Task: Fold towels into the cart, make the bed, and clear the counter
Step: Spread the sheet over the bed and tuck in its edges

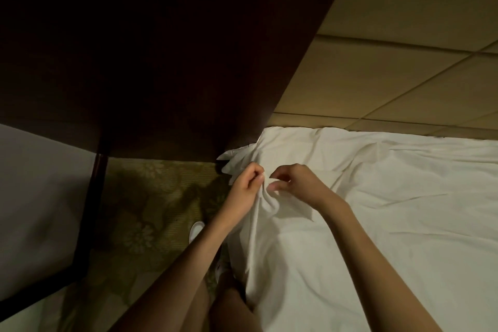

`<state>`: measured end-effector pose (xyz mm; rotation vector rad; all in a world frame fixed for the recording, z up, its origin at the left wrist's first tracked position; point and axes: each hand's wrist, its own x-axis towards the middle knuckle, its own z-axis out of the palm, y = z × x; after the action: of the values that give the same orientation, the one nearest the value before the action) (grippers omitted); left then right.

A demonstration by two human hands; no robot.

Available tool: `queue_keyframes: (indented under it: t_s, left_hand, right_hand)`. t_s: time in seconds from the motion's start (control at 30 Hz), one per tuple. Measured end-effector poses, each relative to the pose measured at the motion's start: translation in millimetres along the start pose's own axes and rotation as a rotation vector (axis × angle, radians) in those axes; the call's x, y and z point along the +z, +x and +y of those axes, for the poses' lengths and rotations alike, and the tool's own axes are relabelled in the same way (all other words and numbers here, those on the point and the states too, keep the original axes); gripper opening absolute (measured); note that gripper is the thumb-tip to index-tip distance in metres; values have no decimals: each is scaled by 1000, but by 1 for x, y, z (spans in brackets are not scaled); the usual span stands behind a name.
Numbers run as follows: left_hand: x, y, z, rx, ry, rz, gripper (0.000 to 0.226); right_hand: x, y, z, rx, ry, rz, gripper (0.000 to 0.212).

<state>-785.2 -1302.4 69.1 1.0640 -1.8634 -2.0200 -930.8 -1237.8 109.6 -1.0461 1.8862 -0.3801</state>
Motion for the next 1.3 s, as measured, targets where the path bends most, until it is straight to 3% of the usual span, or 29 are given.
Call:
queue_keyframes:
  t_s: [0.07,0.27,0.4,0.53,0.57,0.63,0.7,0.73,0.83,0.93,1.1,1.2,1.3]
  left_hand:
    - [-7,-2,0,-27,-34,19,11]
    - [-5,1,6,-83,-59,-71,18]
    - [2,4,11,-73,-29,-85,15]
    - [9,-4,21,2,-32,-50,11]
    - [11,-7,24,23,-30,-60,10]
    - [16,-12,29,61,-1,-102,9]
    - [20,-16,33,93,17,-135,10]
    - [20,-18,34,102,14,-136,10]
    - [16,-29,33,85,-2,-135,10]
    - [12,-36,32,66,-10,-116,10]
    - [6,-33,34,68,40,-141,8]
    - [4,-32,28,40,184,-248,6]
    - [1,-31,21,-1,249,-282,7]
  right_hand:
    - [-1,-1,-3,-26,69,29,12]
    - [-42,-37,-19,-169,375,192,10]
    - [-75,-61,8,-82,368,299,14]
    - [-77,-72,36,190,67,266,8]
    - [-71,-72,35,206,34,247,21]
    - [-56,-65,21,162,107,178,38]
    - [-39,-59,1,90,222,55,22]
    - [-32,-55,-5,69,270,14,23]
    - [-24,-54,-8,70,394,-30,50]
    - [-21,-58,-7,9,434,-69,46]
    - [-16,-60,-4,-18,466,-15,12]
    - [-24,-69,-6,-2,425,47,10]
    - [-37,-85,0,34,539,184,16]
